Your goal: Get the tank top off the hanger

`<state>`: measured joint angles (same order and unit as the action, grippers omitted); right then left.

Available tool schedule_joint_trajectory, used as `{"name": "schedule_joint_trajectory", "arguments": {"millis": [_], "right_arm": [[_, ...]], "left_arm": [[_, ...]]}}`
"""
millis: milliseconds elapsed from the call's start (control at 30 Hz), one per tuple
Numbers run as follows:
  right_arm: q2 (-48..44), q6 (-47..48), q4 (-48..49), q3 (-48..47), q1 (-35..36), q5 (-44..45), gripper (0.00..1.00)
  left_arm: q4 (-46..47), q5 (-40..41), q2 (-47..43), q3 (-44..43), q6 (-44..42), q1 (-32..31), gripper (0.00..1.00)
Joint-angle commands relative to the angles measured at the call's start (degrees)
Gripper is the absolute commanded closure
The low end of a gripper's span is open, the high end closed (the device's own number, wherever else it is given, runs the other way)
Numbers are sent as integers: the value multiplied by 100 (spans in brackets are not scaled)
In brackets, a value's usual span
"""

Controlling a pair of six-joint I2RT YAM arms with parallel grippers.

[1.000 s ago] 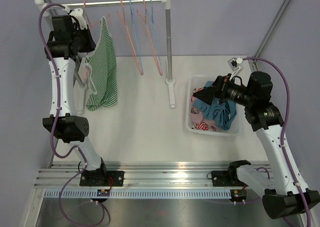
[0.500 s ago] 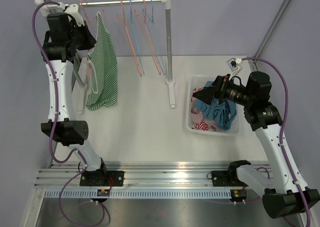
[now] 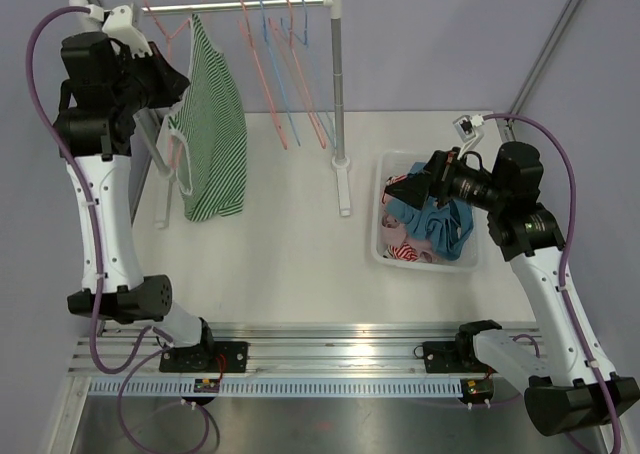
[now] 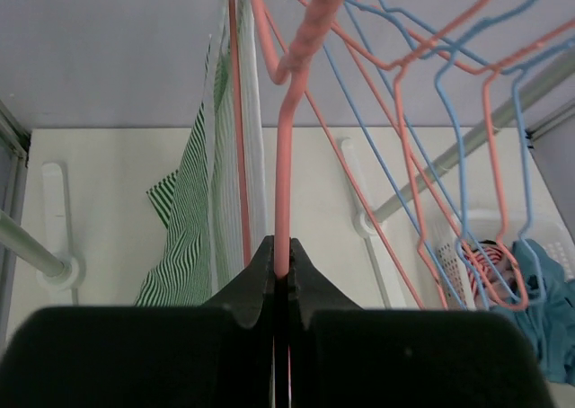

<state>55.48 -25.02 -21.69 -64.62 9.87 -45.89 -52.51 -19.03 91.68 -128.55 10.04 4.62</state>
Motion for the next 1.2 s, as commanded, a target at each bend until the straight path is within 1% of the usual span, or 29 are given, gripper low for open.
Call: {"name": "schedule_joint_trajectory", "arguments": {"millis": [0, 33, 67, 100, 133, 167, 200, 233, 267, 300, 333, 433, 467, 533, 567, 600, 633, 667, 700, 733, 767, 800, 833, 867, 933, 1033, 1067, 1133, 1167], "right_arm": [[59, -257, 593, -236, 33, -453, 0], [50, -450, 814, -183, 33, -543, 1], [33, -939, 1042, 0, 33, -553, 0], [-37, -1170, 1497, 98, 33, -361, 0], [-81, -1285, 1536, 160, 33, -220, 0], [-116, -1313, 1554, 308, 33, -114, 1], [-178, -1391, 1998, 431, 41, -166, 1], [-187, -1514, 2342, 563, 33, -253, 0], [-144, -1802, 2563, 747, 41, -332, 1], [-91, -1909, 2826, 801, 33, -516, 1], [-38, -1989, 2889, 837, 33, -613, 1], [129, -2148, 3048, 1074, 50, -693, 1], [182, -2252, 3248, 1257, 76, -728, 1], [217, -2271, 3312, 1425, 348, -580, 0], [269, -2140, 3251, 1565, 506, -248, 0], [313, -2035, 3181, 1610, 986, -28, 1], [366, -1729, 3076, 1619, 1243, 210, 1], [471, -1630, 3022, 1654, 1533, 734, 1], [498, -1560, 3109, 1715, 1779, 1018, 0], [516, -1498, 3232, 1881, 2225, 1282, 0], [516, -1532, 3624, 2005, 2413, 1771, 1], [525, -1550, 3846, 2136, 2589, 2003, 1], [542, -1585, 4057, 2364, 2790, 2205, 1], [629, -1594, 4450, 2453, 3071, 2564, 2], [761, -1568, 4717, 2629, 3328, 2917, 4], [1122, -1550, 4902, 2665, 3627, 3603, 7], [1297, -1507, 4920, 2648, 3688, 3918, 8], [1508, -1297, 4833, 2456, 3803, 4113, 11], [1718, -1217, 4624, 2367, 3829, 4314, 14]], "left_arm": [[127, -382, -860, 643, 428, -58, 100], [145, -383, -1036, 882, 515, -75, 100], [162, -383, -1464, 1137, 542, -110, 100], [267, -391, -1695, 1461, 560, -128, 100], [320, -391, -1915, 2082, 569, -163, 100], [364, -391, -2187, 2437, 578, -250, 100], [486, -383, -2633, 2753, 595, -295, 100], [522, -443, -2890, 3366, 595, -330, 100], [523, -461, -3110, 3650, 578, -374, 100], [549, -453, -3547, 3923, 586, -392, 100], [566, -496, -3726, 4508, 630, -401, 100], [628, -725, -4350, 5425, 806, -410, 100], [611, -812, -4473, 5620, 824, -418, 100], [479, -1085, -4719, 5893, 798, -418, 100], [383, -1094, -4782, 6129, 771, -418, 100], [251, -1103, -4834, 6253, 780, -427, 100], [233, -1173, -4948, 6411, 780, -619, 100], [224, -1252, -4984, 6682, 797, -699, 100], [206, -1479, -4993, 6824, 806, -795, 100], [198, -1577, -4993, 6939, 806, -1031, 100], [197, -1639, -4984, 7045, 806, -1173, 100], [206, -1657, -4984, 7254, 798, -1331, 100], [232, -1666, -4993, 7352, 797, -1646, 100], [276, -1674, -5010, 7449, 797, -1797, 100], [338, -1718, -5037, 7678, 832, -2139, 100], [627, -1902, -5125, 7984, 1025, -2386, 100], [793, -1964, -5160, 8047, 1061, -2457, 100], [909, -2000, -5195, 8187, 1157, -2650, 100], [979, -1956, -5204, 8214, 1175, -2703, 100]]}}
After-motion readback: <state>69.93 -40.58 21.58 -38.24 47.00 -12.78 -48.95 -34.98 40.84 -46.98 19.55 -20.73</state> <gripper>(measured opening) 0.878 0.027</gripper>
